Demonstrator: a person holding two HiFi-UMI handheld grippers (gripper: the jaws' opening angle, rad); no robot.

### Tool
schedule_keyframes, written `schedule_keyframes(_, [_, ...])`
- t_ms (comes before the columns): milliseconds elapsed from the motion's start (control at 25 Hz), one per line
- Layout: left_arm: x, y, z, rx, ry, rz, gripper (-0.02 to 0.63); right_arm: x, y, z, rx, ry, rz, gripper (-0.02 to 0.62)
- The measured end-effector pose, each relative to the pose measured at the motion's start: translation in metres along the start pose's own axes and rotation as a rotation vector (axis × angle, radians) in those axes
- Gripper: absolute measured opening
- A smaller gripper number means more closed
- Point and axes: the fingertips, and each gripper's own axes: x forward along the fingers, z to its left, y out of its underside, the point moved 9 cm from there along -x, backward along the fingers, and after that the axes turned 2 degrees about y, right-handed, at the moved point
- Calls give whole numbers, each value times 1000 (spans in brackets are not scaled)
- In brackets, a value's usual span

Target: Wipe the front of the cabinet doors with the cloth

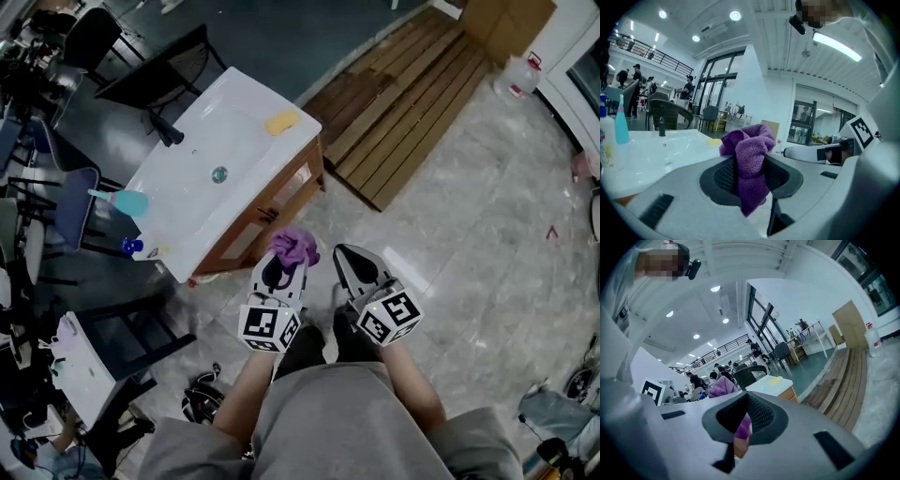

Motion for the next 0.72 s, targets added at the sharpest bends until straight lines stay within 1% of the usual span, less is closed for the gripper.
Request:
schedule_keyframes(120, [-9, -25, -10, 55, 15, -23, 132, -2, -18, 15, -32, -25, -18, 8])
schedule_keyframes(240, [-22, -45, -19, 76, 19, -51, 132, -4, -34, 33, -76, -58, -37, 8])
schedule_keyframes(400, [-38, -60, -22, 94, 14, -80, 132, -2, -49, 52, -148, -79, -52, 8])
schedule_keyframes(520, [-52, -66, -20, 91, -4, -92, 132, -1, -53, 63, -186, -82, -61, 8])
schedule_keyframes(720, [-74, -76, -11, 25, -15, -111, 133, 0, -55, 86, -240, -109, -63, 8])
